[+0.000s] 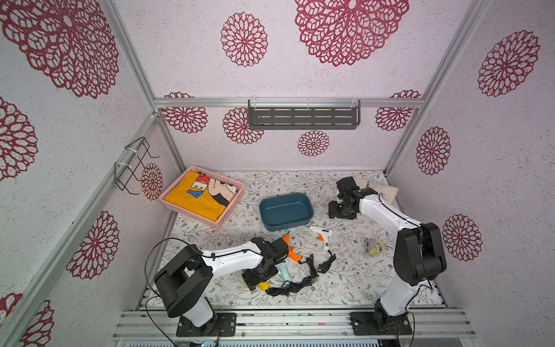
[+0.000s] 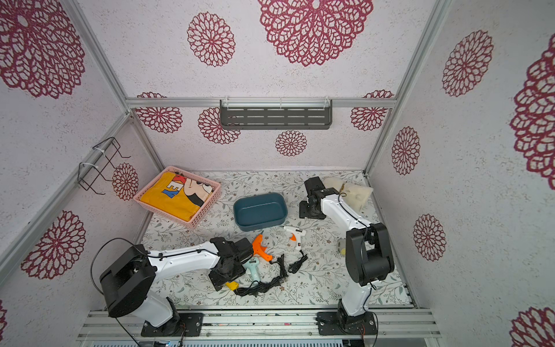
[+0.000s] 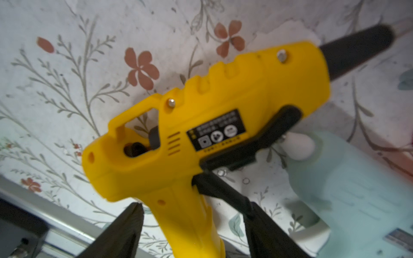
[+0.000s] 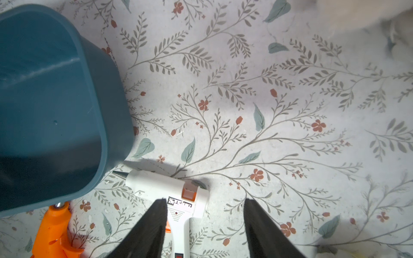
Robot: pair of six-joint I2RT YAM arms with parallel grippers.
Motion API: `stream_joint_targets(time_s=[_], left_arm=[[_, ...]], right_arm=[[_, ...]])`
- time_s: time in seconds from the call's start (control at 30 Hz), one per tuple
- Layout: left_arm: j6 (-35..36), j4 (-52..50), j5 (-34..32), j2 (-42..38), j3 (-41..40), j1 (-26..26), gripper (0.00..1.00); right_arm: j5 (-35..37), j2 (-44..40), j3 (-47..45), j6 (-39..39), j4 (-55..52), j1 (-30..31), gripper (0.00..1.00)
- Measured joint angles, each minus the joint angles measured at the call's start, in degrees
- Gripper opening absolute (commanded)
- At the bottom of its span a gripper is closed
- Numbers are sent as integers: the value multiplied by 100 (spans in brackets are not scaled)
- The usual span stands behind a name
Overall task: Put the hot melt glue gun into the storage box
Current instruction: Pick up the hot melt adhesive gun from the center of the board.
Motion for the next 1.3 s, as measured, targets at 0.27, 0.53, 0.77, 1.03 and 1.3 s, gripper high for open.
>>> stream_joint_targets(time_s=[0.27,0.53,0.77,1.03,1.3], left_arm=[[-13,72,2,20,-120,-17,56],[-33,208,7,-4,-186,-17,38],[153,-247,-13,-157,31,-20,2],[656,-1764,-144,-1034,1639,330,0],[1274,-2562,-140,-1067,3687,2153,0]], right_arm=[[2,0,-31,0,-7,0,61],[9,0,-28,2,-7,0,61],[11,0,11,2,-42,0,61],[9,0,293,2,-118,0,61],[-17,52,354,7,-66,0,61]])
